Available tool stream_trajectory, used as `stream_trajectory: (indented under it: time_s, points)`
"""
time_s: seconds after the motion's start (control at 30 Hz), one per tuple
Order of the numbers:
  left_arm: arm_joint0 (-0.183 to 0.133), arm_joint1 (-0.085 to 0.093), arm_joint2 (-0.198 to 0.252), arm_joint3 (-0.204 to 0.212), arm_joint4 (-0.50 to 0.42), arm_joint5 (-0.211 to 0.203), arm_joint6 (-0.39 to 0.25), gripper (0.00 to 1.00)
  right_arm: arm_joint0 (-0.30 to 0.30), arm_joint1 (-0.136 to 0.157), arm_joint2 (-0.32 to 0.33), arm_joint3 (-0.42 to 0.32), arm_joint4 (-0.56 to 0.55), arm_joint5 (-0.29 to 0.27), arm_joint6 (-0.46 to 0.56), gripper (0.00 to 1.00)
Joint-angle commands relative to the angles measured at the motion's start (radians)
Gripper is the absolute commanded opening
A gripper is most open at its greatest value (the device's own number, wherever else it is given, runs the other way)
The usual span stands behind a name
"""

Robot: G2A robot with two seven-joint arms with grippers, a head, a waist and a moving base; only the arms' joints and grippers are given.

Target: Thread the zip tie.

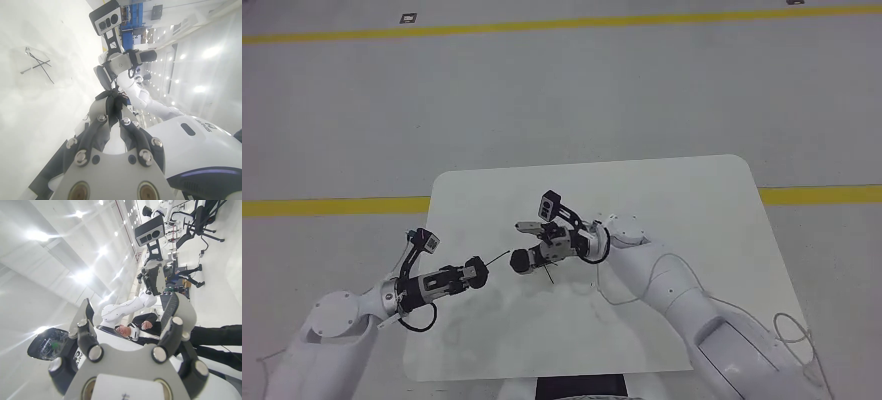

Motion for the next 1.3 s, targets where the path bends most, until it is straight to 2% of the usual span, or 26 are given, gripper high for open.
stream_trajectory:
  time_s: [0.0,0.03,0.43,0.6,0.67,0.77,1.1,1.13,1.17,1.2,1.27]
  points:
    - [0.000,0.000,0.000,0.000,0.000,0.000,0.000,0.00,0.003,-0.006,-0.006,0.012,0.001,-0.013,-0.005,0.58]
    - [0.000,0.000,0.000,0.000,0.000,0.000,0.000,0.00,0.005,-0.010,-0.009,0.020,0.002,-0.022,-0.008,0.50]
    - [0.000,0.000,0.000,0.000,0.000,0.000,0.000,0.00,0.023,-0.034,-0.023,0.089,0.004,-0.049,0.000,0.31]
    - [0.000,0.000,0.000,0.000,0.000,0.000,0.000,0.00,0.027,-0.039,-0.026,0.104,-0.004,-0.053,0.003,0.16]
    - [0.000,0.000,0.000,0.000,0.000,0.000,0.000,0.00,0.028,-0.041,-0.026,0.109,-0.007,-0.055,0.006,0.06]
    - [0.000,0.000,0.000,0.000,0.000,0.000,0.000,0.00,0.030,-0.043,-0.025,0.115,-0.011,-0.055,0.007,0.00]
    - [0.000,0.000,0.000,0.000,0.000,0.000,0.000,0.00,0.033,-0.048,-0.020,0.123,-0.026,-0.067,0.004,0.00]
    - [0.000,0.000,0.000,0.000,0.000,0.000,0.000,0.21,0.033,-0.048,-0.019,0.122,-0.027,-0.071,0.002,0.00]
    - [0.000,0.000,0.000,0.000,0.000,0.000,0.000,0.84,0.032,-0.048,-0.016,0.121,-0.027,-0.077,-0.001,0.00]
    - [0.000,0.000,0.000,0.000,0.000,0.000,0.000,1.00,0.031,-0.048,-0.013,0.121,-0.026,-0.082,-0.007,0.00]
    - [0.000,0.000,0.000,0.000,0.000,0.000,0.000,1.00,0.026,-0.047,-0.006,0.119,-0.019,-0.088,-0.020,0.00]
